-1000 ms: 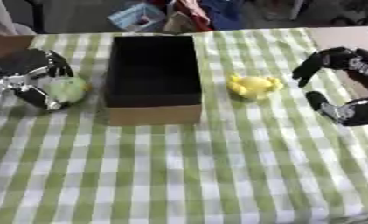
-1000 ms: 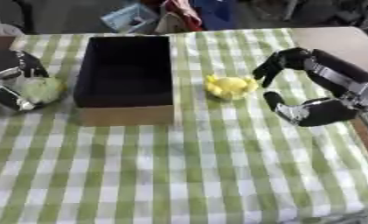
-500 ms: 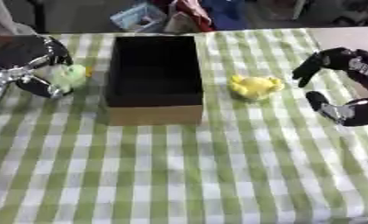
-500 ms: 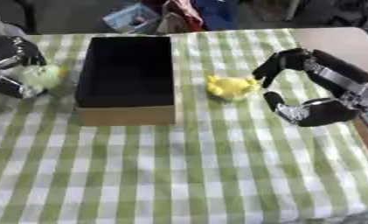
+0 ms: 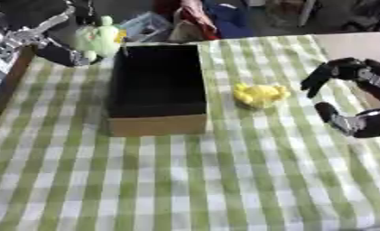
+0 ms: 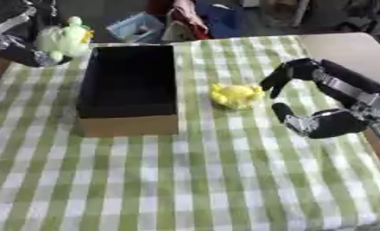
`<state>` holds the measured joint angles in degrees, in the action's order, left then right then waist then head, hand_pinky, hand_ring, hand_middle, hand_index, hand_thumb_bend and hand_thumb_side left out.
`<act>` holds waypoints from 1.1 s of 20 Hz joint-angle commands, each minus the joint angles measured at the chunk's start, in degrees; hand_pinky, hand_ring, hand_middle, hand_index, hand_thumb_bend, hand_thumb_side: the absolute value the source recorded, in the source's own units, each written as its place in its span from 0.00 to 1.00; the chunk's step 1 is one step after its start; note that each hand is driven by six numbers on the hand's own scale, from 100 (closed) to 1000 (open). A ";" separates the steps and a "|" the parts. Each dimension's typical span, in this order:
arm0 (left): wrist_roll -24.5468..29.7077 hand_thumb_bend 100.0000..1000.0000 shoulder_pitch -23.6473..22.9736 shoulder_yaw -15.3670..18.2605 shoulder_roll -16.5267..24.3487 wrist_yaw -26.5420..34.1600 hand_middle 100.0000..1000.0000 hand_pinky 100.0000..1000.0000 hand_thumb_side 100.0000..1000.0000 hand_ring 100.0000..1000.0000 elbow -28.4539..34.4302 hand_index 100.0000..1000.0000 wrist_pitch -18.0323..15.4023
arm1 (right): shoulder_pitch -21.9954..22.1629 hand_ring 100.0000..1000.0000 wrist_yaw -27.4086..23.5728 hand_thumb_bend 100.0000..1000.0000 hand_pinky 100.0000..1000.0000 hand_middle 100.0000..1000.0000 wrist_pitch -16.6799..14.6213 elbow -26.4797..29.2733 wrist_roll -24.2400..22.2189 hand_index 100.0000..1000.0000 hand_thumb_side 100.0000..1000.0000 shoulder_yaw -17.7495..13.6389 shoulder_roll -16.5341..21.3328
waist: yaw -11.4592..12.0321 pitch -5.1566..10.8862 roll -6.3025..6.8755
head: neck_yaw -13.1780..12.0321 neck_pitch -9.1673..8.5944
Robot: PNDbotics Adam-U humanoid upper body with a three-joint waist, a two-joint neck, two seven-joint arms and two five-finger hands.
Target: Pick up objects on the table and place them in the box.
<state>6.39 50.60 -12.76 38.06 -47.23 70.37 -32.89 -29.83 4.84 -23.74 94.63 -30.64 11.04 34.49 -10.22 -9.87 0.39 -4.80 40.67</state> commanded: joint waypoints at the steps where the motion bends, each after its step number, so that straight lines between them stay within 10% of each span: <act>1: 1.70 0.44 1.47 -1.06 -0.43 0.19 0.41 0.53 0.08 0.41 0.96 0.60 -1.33 | -1.21 0.58 -0.62 0.00 0.72 0.63 -0.15 0.17 -0.74 0.78 0.29 0.10 0.72 | -0.30 1.13 0.07 | -0.22 -0.68; 22: 14.48 0.41 -0.98 -4.18 -6.43 0.48 0.55 0.60 0.10 0.52 -7.73 0.74 -6.91 | -0.85 0.57 -1.04 0.00 0.71 0.61 -0.19 -0.80 -2.36 0.77 0.33 0.87 0.25 | -0.63 0.85 -0.44 | -0.24 -0.27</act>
<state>19.34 49.67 -16.98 31.63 -46.87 63.59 -39.58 -30.14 4.35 -23.77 93.58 -32.85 12.38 34.02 -10.92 -9.63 0.24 -5.11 40.66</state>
